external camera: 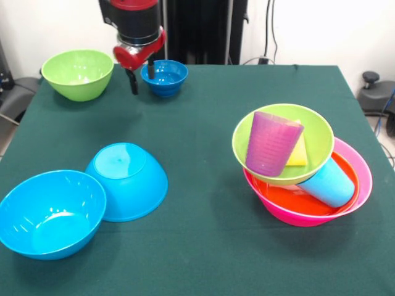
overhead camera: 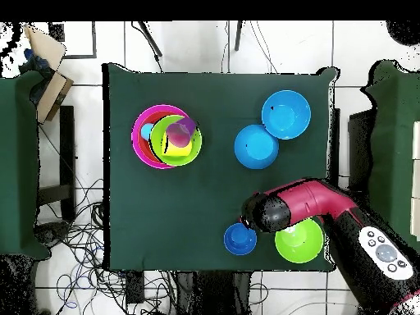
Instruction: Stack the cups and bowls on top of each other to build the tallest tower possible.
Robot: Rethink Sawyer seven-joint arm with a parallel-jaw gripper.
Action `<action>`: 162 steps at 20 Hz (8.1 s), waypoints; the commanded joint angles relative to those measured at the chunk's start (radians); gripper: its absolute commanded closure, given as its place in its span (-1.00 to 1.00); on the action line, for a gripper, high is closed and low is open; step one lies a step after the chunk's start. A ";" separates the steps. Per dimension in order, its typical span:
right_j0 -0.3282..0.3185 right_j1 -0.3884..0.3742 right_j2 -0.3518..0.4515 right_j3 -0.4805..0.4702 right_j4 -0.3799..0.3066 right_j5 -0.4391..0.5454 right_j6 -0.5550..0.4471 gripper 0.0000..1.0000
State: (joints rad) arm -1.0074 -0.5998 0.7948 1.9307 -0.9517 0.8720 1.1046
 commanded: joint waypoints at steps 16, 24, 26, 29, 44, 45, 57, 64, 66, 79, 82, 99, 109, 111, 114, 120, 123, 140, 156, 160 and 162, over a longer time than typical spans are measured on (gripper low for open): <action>0.060 0.061 -0.121 0.020 -0.110 -0.089 0.001 -1.00; 0.112 0.132 -0.183 -0.009 -0.129 -0.141 0.076 -1.00; 0.123 0.148 -0.196 -0.017 -0.127 -0.158 0.084 -1.00; 0.133 0.144 -0.209 -0.013 -0.116 -0.172 0.086 -1.00; 0.067 0.118 -0.272 0.010 -0.111 -0.223 -0.010 -1.00; 0.060 0.114 -0.274 0.013 -0.111 -0.223 -0.016 -1.00; 0.040 0.123 -0.299 0.021 -0.127 -0.228 -0.023 -1.00; -0.026 0.097 -0.327 0.064 -0.149 -0.258 -0.063 -1.00; -0.042 0.091 -0.324 0.072 -0.152 -0.255 -0.079 -1.00; -0.170 0.069 -0.296 0.116 -0.175 -0.250 -0.127 -1.00; -0.160 0.090 -0.300 0.117 -0.210 -0.270 -0.091 -1.00; -0.039 0.125 -0.327 0.096 -0.259 -0.370 0.082 -1.00; 0.049 0.161 -0.365 0.050 -0.266 -0.488 0.132 1.00; 0.075 0.157 -0.381 0.047 -0.253 -0.530 0.177 1.00; 0.122 0.158 -0.402 0.050 -0.240 -0.532 0.206 1.00; 0.152 0.079 -0.420 0.123 -0.170 -0.550 0.219 1.00; 0.119 -0.032 -0.365 0.217 -0.092 -0.525 0.166 1.00; -0.088 -0.355 0.049 0.385 0.367 -0.405 0.002 1.00; 0.197 -0.298 -0.189 0.273 0.325 -0.620 0.271 1.00; 0.267 -0.274 -0.236 0.219 0.339 -0.669 0.281 1.00; 0.291 -0.283 -0.253 0.201 0.355 -0.652 0.289 1.00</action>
State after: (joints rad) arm -0.8129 -0.9499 0.6515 2.2390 -0.5902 0.2735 1.1811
